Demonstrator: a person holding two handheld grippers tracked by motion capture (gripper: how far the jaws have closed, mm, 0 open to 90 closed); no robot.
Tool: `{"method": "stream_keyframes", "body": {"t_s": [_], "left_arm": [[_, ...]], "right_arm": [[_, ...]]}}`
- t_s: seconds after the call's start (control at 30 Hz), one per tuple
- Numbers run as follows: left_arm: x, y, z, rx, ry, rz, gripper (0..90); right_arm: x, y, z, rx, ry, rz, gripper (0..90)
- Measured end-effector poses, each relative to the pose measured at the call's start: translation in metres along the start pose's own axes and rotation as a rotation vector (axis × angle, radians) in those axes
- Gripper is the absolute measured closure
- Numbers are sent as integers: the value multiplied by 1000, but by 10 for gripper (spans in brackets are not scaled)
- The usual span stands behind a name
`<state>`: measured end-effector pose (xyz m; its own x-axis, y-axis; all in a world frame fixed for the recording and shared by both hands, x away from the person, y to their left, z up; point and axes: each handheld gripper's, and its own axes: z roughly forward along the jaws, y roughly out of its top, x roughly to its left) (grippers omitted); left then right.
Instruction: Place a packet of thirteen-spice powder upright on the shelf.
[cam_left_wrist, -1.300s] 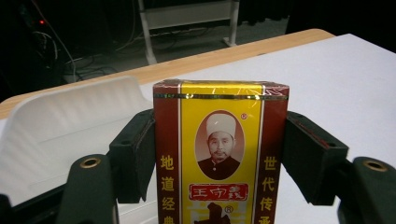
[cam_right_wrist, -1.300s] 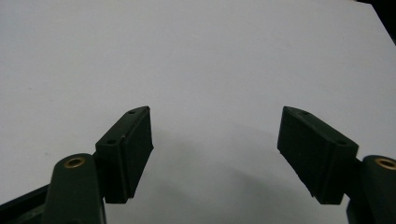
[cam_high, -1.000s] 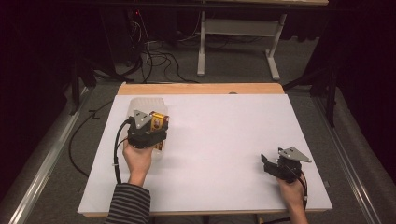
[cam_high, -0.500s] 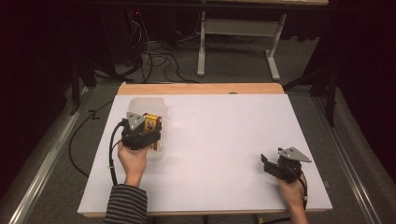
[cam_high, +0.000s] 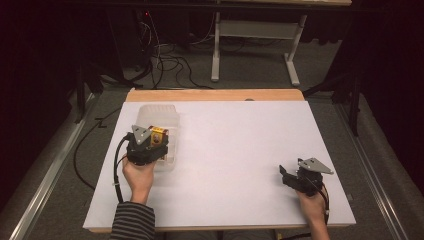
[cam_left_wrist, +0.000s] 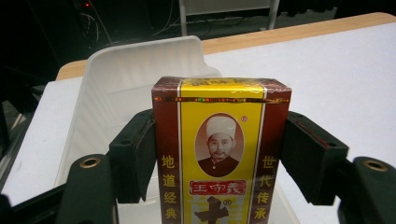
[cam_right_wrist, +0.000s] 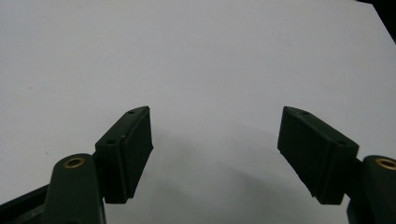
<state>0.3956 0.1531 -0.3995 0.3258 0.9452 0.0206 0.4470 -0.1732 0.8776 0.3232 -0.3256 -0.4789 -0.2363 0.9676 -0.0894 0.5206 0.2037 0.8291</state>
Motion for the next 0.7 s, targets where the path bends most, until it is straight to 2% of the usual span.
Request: {"method": "stream_keyframes", "body": {"t_s": [0.33, 0.43, 0.7], "left_arm": [[3, -8, -2, 10, 11, -3, 328], [4, -10, -2, 11, 7, -17, 328], [2, -13, -4, 14, 12, -5, 328]], "right_arm": [[0, 0, 0, 1, 1, -1, 269], [0, 0, 0, 0, 0, 5, 269], [0, 0, 0, 1, 2, -1, 269]]}}
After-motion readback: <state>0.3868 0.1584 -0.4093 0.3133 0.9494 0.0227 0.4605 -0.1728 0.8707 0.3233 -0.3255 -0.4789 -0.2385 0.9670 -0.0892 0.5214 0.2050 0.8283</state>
